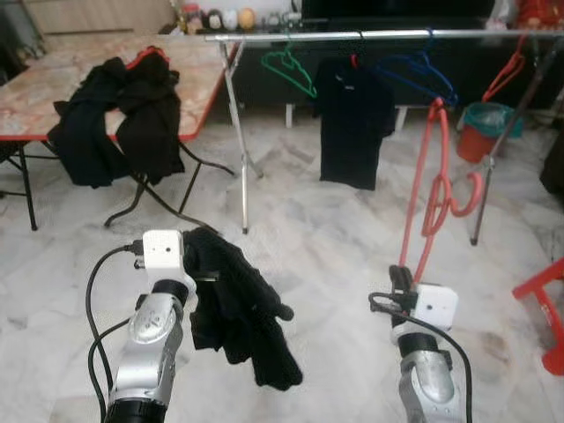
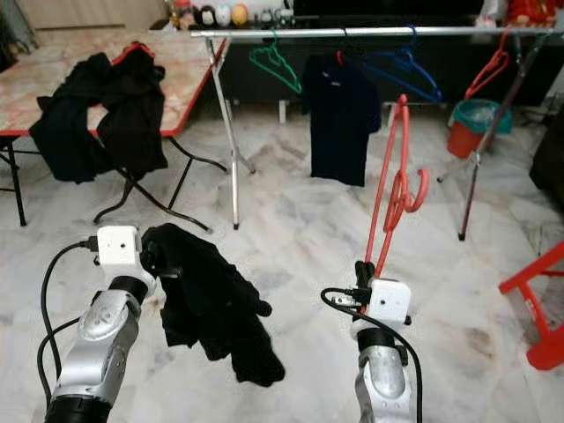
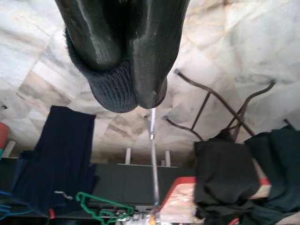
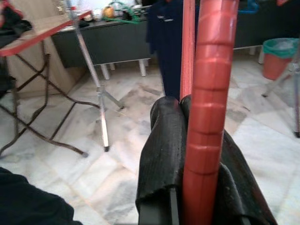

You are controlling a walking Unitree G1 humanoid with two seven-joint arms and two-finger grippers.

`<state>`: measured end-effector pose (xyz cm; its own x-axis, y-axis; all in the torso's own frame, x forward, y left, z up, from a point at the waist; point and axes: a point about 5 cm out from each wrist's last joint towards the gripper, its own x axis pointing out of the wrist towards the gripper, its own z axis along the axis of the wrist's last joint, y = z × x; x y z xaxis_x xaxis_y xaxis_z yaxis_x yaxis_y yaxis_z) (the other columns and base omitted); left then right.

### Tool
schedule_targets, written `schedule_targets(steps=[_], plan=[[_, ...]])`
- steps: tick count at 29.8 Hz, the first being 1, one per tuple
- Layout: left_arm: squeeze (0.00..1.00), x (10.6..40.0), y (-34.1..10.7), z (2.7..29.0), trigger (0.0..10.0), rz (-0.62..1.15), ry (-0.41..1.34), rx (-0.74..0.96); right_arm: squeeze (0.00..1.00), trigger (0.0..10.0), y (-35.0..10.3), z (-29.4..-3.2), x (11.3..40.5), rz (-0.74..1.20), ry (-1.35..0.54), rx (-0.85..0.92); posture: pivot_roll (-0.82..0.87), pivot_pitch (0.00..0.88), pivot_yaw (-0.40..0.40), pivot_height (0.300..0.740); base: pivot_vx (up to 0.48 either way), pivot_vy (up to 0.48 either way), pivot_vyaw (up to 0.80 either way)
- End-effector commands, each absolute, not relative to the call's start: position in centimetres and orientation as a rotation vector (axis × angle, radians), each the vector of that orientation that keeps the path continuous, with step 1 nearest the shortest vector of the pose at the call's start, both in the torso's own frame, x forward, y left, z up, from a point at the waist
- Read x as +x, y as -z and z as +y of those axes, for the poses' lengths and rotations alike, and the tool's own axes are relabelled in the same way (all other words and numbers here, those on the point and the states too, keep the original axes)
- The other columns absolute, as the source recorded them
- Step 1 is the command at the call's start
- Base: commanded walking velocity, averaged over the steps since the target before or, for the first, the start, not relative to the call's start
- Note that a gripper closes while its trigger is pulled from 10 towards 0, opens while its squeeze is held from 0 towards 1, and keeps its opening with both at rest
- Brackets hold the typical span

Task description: Hang hanger

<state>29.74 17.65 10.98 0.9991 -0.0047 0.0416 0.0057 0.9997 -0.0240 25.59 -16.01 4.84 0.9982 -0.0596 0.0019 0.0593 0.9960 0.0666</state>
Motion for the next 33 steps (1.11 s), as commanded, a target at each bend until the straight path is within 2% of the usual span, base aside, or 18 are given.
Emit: schedule_targets(steps=[1, 24, 30, 33], plan=[[0.0, 29.69, -11.63, 17.88, 10.0, -0.079, 0.005, -0.012, 0.0, 10.0, -5.06, -15.28, 25.62, -0.016, 0.04, 0.068, -0.03, 0.006, 0.085, 0.74, 0.0, 0.33, 0.0], [0.0, 29.95, -11.8, 18.41, 10.0, -0.078, -0.01, 0.0, 0.0, 10.0, -5.35, -15.59, 26.06, -0.032, 0.057, 0.054, -0.02, 0.0, 0.086, 0.74, 0.0, 0.467, 0.0], [0.0, 30.12, -12.05, 18.43, 10.0, -0.084, -0.01, 0.008, 0.0, 10.0, -5.52, -15.68, 26.42, -0.032, 0.066, 0.05, -0.01, 0.0, 0.087, 0.74, 0.0, 0.366, 0.0], [0.0, 30.11, -12.05, 18.58, 10.0, -0.083, -0.018, 0.01, 0.0, 10.0, -5.55, -15.73, 26.5, -0.031, 0.067, 0.047, -0.01, 0.004, 0.085, 0.74, 0.0, -0.157, 0.0]])
